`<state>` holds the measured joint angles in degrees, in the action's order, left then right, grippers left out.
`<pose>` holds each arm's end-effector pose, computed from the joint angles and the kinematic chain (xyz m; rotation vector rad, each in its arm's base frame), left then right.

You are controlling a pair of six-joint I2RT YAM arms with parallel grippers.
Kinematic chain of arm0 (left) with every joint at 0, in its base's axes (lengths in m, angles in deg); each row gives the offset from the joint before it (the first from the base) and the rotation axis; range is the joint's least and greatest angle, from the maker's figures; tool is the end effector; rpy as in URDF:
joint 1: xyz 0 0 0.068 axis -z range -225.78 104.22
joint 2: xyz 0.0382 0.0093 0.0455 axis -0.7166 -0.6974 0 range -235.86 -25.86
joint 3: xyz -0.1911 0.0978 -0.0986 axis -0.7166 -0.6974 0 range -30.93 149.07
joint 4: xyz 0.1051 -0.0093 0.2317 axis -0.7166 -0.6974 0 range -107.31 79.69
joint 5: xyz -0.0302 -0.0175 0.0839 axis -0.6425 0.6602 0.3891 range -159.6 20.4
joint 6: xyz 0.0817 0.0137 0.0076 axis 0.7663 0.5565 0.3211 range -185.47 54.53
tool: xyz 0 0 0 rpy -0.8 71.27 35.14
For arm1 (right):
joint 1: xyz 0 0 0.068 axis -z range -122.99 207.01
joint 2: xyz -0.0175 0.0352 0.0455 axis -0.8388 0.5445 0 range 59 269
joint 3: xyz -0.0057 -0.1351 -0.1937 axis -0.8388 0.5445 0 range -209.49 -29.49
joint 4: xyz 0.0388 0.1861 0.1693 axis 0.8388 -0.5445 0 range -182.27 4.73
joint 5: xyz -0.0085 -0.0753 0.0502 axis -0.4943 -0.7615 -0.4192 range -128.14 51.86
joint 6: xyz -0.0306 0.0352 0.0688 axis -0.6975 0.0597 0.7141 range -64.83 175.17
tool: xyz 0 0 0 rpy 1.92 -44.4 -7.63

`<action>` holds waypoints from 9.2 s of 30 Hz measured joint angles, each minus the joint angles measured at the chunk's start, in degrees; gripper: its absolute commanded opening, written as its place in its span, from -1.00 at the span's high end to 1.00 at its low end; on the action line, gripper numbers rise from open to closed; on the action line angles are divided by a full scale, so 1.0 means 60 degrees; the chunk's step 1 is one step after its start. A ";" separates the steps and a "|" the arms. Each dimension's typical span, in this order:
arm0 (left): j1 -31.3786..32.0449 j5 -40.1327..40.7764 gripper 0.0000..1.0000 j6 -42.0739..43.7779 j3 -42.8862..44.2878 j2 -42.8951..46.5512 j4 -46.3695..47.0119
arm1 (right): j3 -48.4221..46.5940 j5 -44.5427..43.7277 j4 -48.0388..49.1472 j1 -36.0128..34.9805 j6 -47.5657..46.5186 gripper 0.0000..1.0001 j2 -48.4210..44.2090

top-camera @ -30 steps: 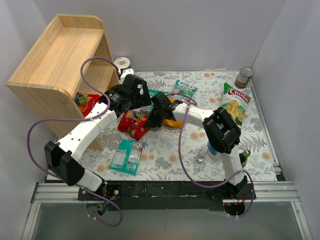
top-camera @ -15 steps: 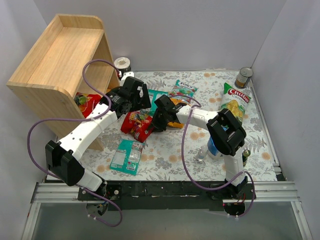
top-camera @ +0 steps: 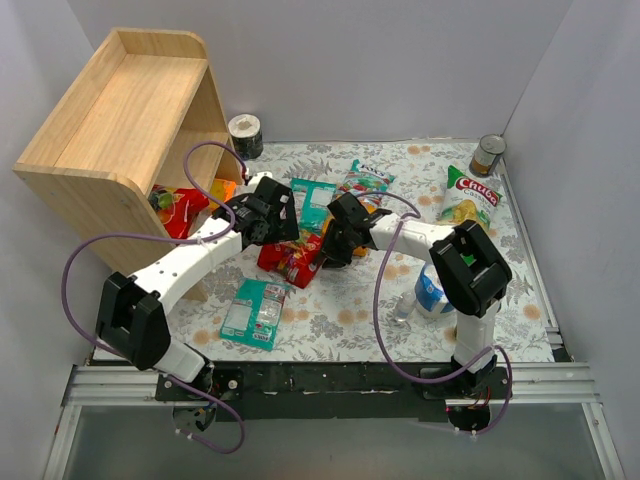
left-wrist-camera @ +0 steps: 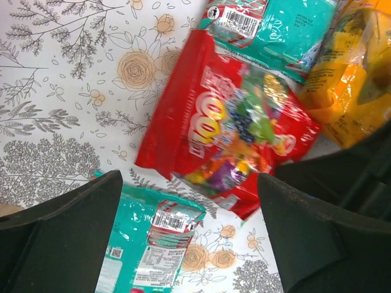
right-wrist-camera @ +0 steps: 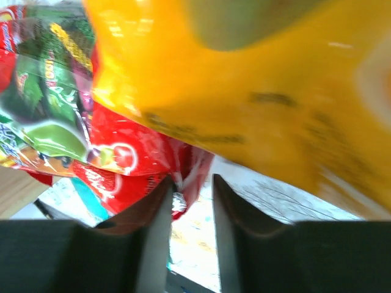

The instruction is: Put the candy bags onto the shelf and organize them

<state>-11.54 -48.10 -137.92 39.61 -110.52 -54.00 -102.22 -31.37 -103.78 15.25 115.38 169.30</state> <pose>0.2791 -0.1577 0.2189 -0.9468 2.3153 -0.2952 0.2963 0.2760 0.1069 0.3932 2.7318 0.7565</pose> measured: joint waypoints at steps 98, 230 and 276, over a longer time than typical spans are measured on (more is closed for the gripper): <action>-0.0004 -0.3657 -0.39 0.1359 0.3625 0.1865 0.1657 | -0.0379 0.1035 0.2976 0.0299 -0.1657 0.97 -0.1738; -0.0004 -0.1392 -0.51 0.0466 0.4980 0.2018 0.0412 | -0.9555 0.3085 0.7879 -0.0838 -0.0346 -0.09 0.5748; -0.0080 0.7803 -0.48 0.8812 0.4652 -0.2120 0.3020 | -0.0641 0.2426 0.4794 0.1916 -0.2852 -0.58 -0.1311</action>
<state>-12.02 -1.29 -85.04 67.52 -123.24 -35.88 -106.07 -16.82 -75.01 26.75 98.26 161.44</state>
